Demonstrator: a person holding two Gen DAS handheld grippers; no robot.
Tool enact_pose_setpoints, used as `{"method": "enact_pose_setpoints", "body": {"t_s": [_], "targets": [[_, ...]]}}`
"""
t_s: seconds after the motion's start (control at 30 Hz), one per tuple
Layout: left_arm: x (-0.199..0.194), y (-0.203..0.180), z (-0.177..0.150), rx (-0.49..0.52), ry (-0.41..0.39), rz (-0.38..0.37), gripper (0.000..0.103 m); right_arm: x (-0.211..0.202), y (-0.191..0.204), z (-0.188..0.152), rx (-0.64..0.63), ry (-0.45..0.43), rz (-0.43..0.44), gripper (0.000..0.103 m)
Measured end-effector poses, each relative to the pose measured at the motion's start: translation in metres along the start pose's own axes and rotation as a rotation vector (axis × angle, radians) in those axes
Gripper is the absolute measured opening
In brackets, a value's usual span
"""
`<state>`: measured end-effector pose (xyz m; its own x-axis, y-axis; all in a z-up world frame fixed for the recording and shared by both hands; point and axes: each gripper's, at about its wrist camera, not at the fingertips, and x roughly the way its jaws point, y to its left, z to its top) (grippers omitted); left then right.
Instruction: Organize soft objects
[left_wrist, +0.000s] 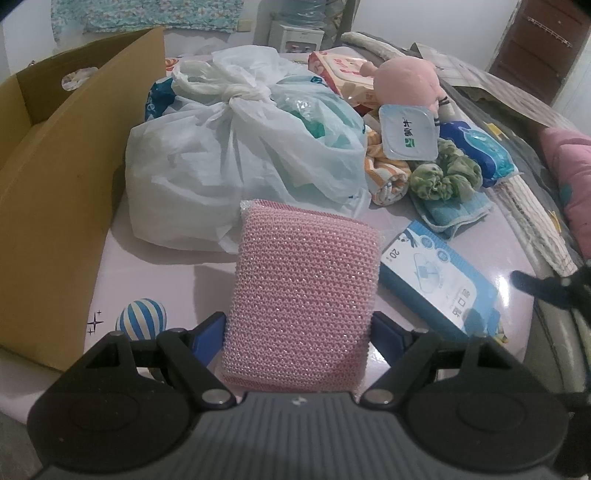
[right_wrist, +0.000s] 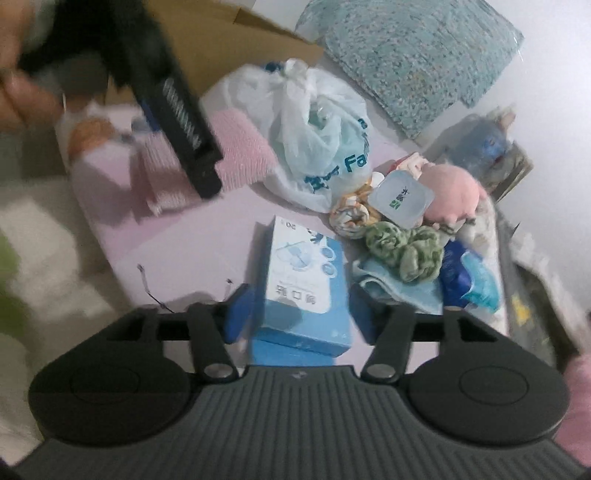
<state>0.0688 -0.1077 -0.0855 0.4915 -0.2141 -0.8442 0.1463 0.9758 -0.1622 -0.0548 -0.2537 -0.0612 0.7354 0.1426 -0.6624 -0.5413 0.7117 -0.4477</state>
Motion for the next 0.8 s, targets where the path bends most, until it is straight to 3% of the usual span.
{"method": "enact_pose_setpoints", "body": {"t_s": [0.03,0.1,0.23,0.33,0.6,0.8], "targets": [[0.000,0.000,0.000,-0.001,0.000,0.000,0.084,-0.005,-0.006,-0.001,0.043,-0.015,0.023,0.080],[0.000,0.000,0.000,-0.001,0.002,-0.003,0.084,-0.014,-0.022,-0.002,0.138,-0.054,0.063,0.086],[0.000,0.000,0.001,0.006,0.006,-0.012,0.084,-0.013,-0.047,-0.004,0.296,-0.073,0.110,0.087],[-0.001,0.000,0.000,0.021,0.013,-0.022,0.086,0.005,-0.060,-0.002,0.378,-0.034,0.135,0.088],[-0.005,-0.003,0.001,0.079,0.003,-0.019,0.091,0.063,-0.070,0.002,0.447,0.108,0.210,0.088],[0.007,-0.016,0.005,0.167,0.039,-0.021,0.094,0.080,-0.072,-0.001,0.496,0.190,0.262,0.084]]}}
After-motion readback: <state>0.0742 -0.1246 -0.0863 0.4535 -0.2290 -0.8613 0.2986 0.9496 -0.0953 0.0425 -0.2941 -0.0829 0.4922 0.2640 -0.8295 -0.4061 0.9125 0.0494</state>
